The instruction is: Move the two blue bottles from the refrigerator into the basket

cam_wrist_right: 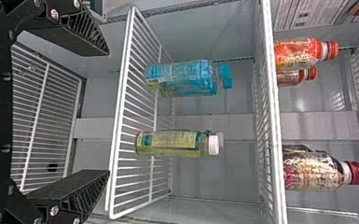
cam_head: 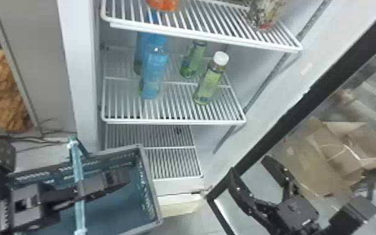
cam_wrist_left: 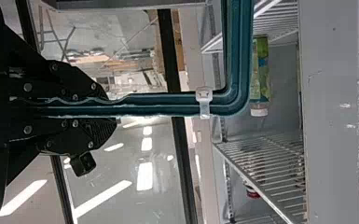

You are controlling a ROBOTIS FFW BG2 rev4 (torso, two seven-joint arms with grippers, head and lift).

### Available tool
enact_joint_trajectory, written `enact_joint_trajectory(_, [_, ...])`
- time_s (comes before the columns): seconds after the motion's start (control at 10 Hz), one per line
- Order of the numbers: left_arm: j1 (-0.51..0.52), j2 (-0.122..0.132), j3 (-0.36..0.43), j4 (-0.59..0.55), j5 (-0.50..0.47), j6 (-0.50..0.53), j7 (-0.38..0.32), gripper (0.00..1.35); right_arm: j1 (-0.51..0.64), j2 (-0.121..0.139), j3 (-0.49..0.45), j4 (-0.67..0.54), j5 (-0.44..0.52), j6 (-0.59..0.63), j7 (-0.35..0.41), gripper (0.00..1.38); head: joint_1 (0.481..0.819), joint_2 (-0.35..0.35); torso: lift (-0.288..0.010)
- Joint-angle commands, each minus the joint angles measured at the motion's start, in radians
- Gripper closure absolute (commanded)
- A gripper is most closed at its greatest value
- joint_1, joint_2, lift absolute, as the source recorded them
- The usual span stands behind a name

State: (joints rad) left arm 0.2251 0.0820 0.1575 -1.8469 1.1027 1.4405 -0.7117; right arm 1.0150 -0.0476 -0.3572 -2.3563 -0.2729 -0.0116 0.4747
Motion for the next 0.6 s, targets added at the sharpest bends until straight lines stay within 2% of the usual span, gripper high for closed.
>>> enact_joint_trajectory(0.0, [0.001, 0.001, 0.002, 0.0, 0.0, 0.0, 0.0, 1.2, -0.006, -0.001, 0.002, 0.004, -0.006, 0.002, 0.001, 0.15, 0.695, -0.35, -0.22])
enact_joint_trajectory(0.3, [-0.002, -0.001, 0.002, 0.0, 0.0, 0.003, 0.0, 1.2, -0.063, -0.023, 0.03, 0.011, 0.014, 0.024, 0.015, 0.16, 0.695, -0.35, -0.22])
enact_joint_trajectory(0.5, [-0.007, -0.001, -0.002, 0.0, 0.0, 0.003, 0.0, 1.2, -0.127, -0.028, 0.042, 0.038, 0.018, 0.056, 0.03, 0.16, 0.695, -0.35, -0.22])
